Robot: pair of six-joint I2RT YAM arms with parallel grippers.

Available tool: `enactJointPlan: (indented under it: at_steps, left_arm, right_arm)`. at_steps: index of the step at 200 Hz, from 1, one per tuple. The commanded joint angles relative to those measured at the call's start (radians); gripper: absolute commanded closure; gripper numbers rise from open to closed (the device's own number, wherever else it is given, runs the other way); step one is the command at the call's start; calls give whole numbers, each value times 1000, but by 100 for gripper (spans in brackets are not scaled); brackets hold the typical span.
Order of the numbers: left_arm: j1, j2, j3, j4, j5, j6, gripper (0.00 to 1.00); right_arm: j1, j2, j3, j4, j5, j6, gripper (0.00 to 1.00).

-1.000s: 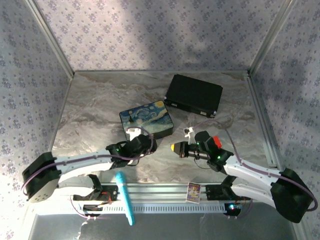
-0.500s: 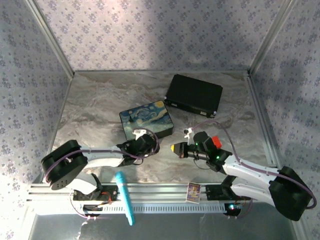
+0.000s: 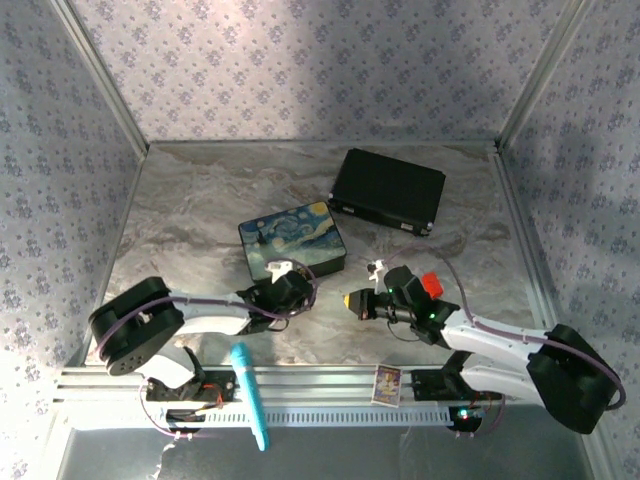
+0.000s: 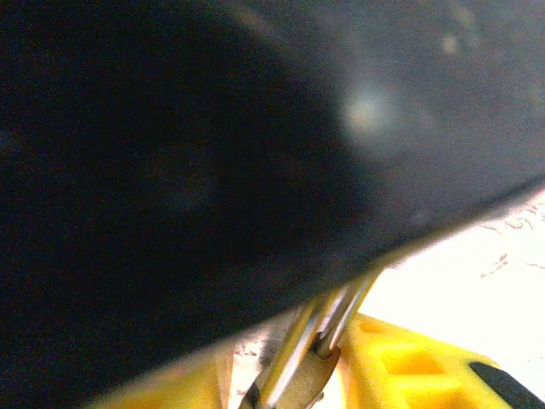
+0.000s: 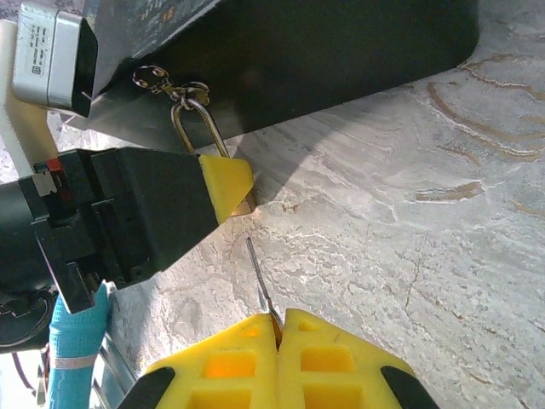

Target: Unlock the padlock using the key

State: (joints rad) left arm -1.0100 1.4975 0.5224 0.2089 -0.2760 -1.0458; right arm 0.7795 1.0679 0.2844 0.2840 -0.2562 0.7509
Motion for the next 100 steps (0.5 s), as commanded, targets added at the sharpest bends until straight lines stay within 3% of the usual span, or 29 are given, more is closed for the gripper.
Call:
enactJointPlan:
  at_steps: [1, 58, 100]
  left_arm:
    - [-12, 28, 39, -68, 4, -15, 67]
    - [-19, 16, 13, -5, 4, -83, 78]
    - [-19, -1, -50, 132, -2, -161, 85]
  right_arm:
    - [10, 18, -13, 36, 19, 7, 100]
    - [14, 97, -16, 129, -17, 84, 100]
    - [0, 219, 44, 167, -168, 144, 100]
